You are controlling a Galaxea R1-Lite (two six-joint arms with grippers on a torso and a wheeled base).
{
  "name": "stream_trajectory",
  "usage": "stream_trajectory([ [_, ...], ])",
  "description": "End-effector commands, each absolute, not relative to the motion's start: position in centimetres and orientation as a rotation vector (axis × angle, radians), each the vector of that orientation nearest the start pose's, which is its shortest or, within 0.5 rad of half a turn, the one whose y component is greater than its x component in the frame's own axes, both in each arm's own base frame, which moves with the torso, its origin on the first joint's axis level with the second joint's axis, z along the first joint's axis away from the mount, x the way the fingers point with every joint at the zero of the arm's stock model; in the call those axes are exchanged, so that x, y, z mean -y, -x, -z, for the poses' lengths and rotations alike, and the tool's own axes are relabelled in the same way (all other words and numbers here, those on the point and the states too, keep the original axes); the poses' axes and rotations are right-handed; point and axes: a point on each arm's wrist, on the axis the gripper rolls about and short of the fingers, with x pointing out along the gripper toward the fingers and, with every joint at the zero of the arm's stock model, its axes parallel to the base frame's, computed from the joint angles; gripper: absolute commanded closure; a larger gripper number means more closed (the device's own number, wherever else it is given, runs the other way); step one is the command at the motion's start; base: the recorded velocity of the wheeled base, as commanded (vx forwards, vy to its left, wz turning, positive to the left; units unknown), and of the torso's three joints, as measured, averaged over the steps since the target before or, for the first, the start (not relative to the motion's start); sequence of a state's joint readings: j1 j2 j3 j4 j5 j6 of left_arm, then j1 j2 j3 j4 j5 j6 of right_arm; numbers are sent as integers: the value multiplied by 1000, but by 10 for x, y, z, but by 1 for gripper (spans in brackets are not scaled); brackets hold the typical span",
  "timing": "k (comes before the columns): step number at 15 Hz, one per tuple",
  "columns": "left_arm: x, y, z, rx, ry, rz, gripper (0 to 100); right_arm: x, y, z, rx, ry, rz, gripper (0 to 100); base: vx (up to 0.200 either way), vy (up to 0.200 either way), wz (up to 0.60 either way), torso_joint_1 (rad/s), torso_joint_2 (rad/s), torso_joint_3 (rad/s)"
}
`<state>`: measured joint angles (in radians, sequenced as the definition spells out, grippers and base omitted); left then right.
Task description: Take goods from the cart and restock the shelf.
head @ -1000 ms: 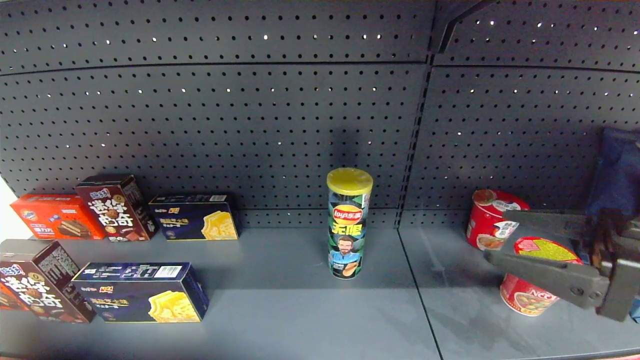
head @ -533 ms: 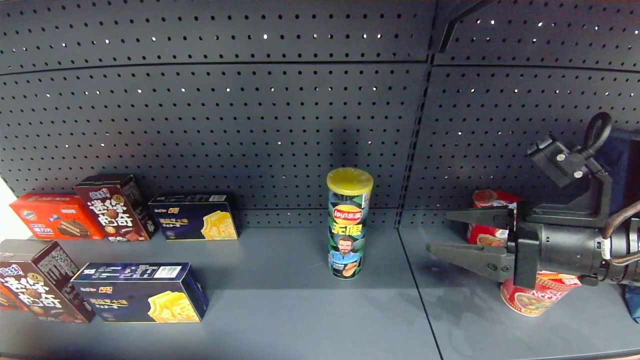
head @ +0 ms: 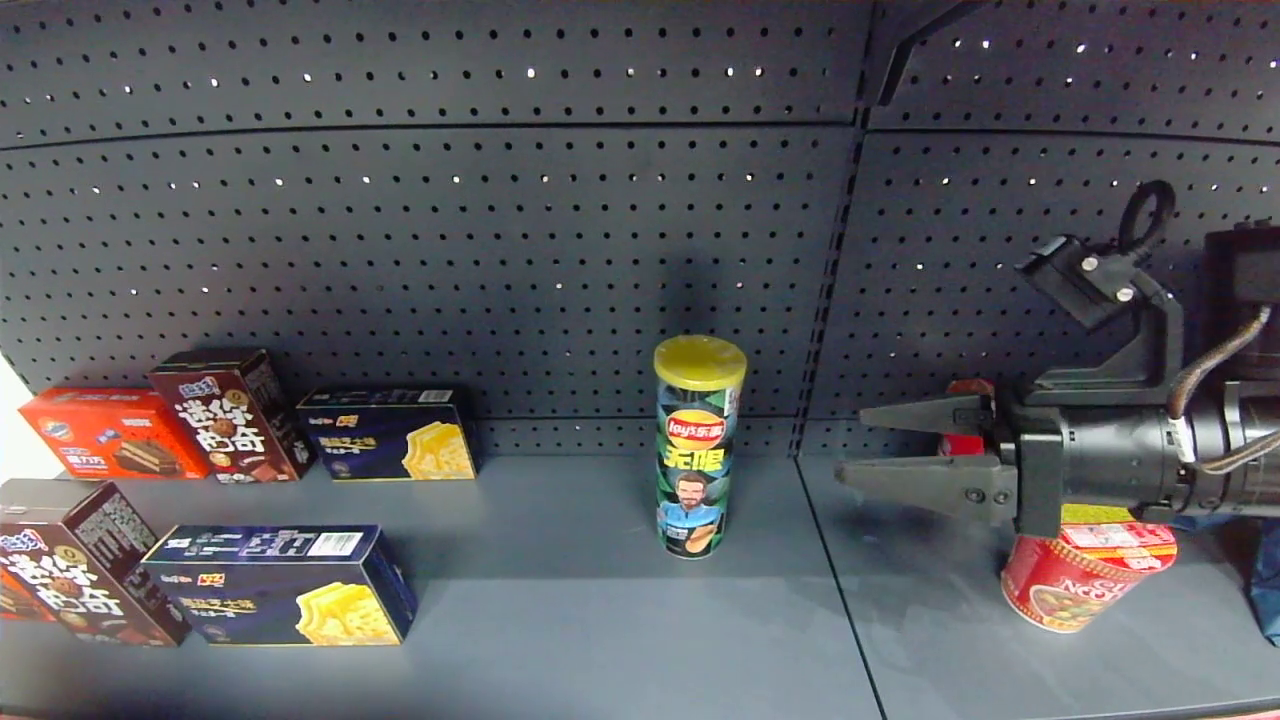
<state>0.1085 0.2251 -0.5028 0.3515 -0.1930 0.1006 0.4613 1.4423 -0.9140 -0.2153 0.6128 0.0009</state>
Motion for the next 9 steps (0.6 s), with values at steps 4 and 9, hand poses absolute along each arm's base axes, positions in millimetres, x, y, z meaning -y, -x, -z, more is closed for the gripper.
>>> stream_trajectory([
  [4, 9, 42, -179, -76, -87, 88, 100, -120, -245, -236, -308, 1, -1130, 0, 0, 0, 0, 0, 0, 0],
  [9, 9, 42, -179, -76, -89, 88, 100, -132, -276, -208, -290, 79, -1161, 0, 0, 0, 0, 0, 0, 0],
])
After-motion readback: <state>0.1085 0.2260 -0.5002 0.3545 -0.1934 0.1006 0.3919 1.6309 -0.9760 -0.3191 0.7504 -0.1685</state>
